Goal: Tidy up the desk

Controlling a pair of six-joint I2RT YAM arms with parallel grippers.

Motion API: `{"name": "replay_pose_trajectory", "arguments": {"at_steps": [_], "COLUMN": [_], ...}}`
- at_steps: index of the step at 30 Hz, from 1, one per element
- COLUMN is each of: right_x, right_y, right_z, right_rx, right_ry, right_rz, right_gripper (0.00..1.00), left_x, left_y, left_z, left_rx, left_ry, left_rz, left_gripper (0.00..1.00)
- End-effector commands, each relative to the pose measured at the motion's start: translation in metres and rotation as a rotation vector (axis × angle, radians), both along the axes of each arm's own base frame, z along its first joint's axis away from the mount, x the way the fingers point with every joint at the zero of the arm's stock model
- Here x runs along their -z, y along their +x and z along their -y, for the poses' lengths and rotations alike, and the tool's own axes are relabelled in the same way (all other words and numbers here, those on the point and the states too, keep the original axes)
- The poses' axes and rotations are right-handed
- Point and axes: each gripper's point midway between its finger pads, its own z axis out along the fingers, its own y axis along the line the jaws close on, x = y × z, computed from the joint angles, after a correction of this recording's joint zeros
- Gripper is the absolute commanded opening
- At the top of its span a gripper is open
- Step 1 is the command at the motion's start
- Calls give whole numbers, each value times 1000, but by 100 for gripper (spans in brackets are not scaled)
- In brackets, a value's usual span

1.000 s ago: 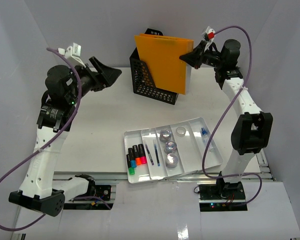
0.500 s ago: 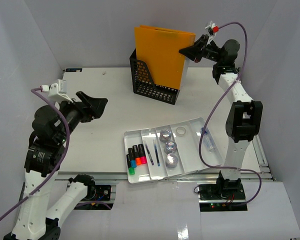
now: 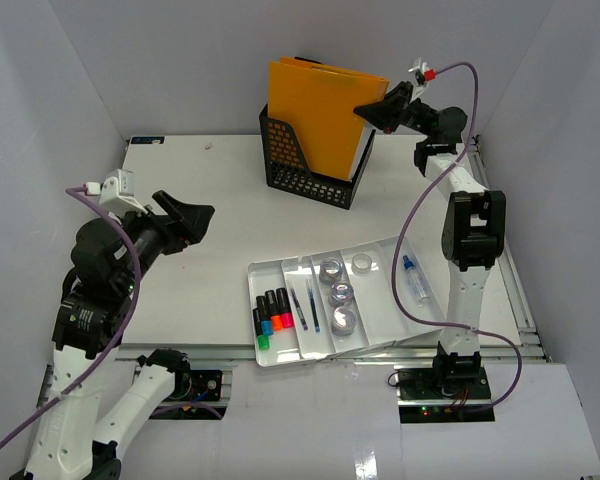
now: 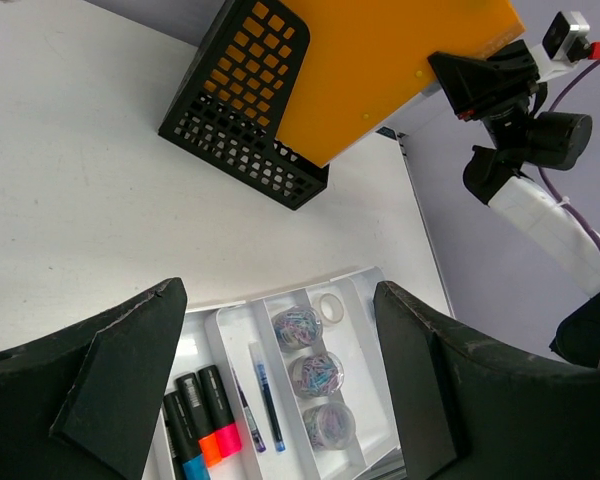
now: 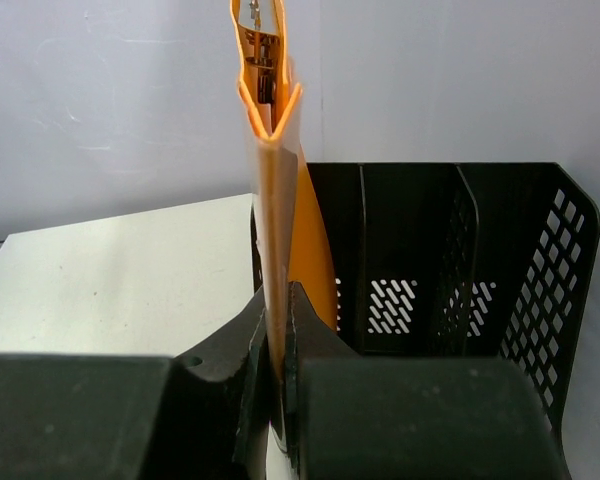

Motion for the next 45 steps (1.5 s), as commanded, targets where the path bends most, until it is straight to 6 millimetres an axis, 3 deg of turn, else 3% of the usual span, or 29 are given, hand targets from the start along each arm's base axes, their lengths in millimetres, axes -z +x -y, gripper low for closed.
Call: {"name": "replay_pose_trajectory", "arguments": {"at_steps": [1, 3, 6, 7, 8, 9, 10, 12, 13, 15, 19, 22, 27, 28, 29, 34, 38, 41, 45], "right_x": [-18, -7, 10, 16, 21, 13, 21, 17, 21, 1, 5, 12, 56, 51, 78, 84, 88, 95, 90], "right_y": [-13, -13, -17, -19, -21, -24, -26, -30, -30, -34, -25, -26, -95, -110, -123, -184, -215, -228, -243], "right_z": [9, 10, 12, 12, 14, 15, 16, 19, 21, 27, 48, 78, 112, 121, 127, 147, 154, 165, 176], "right_rx": [21, 20, 6, 4, 10, 16, 31, 69, 89, 153, 347, 554, 646, 692, 708, 808, 841, 901, 984], "right_ry": [71, 66, 30, 13, 4, -3, -15, -49, -68, -107, -242, -363, -565, -575, -599, -622, -634, -651, -635], "right_rz": [187, 172, 149, 142, 131, 160, 143, 179, 158, 178, 50, -33, -122, -116, -179, -229, -309, -363, -354], "right_gripper": [8, 10, 26, 35, 49, 62, 78, 95, 90, 90, 90, 90, 90, 90, 90, 90, 90, 90, 90], "left_x": [1, 1, 4, 5, 6, 8, 12, 18, 20, 23, 24, 24, 36, 40, 39, 52, 62, 72, 80], "left_y": [-4, -5, -4, -4, -3, -2, -1, 2, 4, 6, 5, -2, -13, -15, -19, -32, -42, -46, -51], "left_z": [-5, -5, -3, -2, 0, 1, 3, 8, 10, 14, 21, 26, 33, 35, 35, 39, 45, 48, 50], "left_rx": [-25, -26, -18, -13, -7, 0, 10, 30, 40, 67, 132, 190, 267, 286, 293, 339, 392, 420, 445], "left_ry": [-19, -21, -26, -27, -27, -28, -26, -24, -21, -4, 44, 85, 111, 114, 115, 117, 106, 111, 118], "left_rz": [-7, -9, -19, -24, -26, -28, -35, -48, -53, -60, -42, -15, -6, -9, 5, 19, 31, 40, 59], "left_gripper": [86, 86, 87, 87, 87, 87, 87, 88, 90, 92, 97, 98, 98, 98, 98, 98, 98, 98, 98]}}
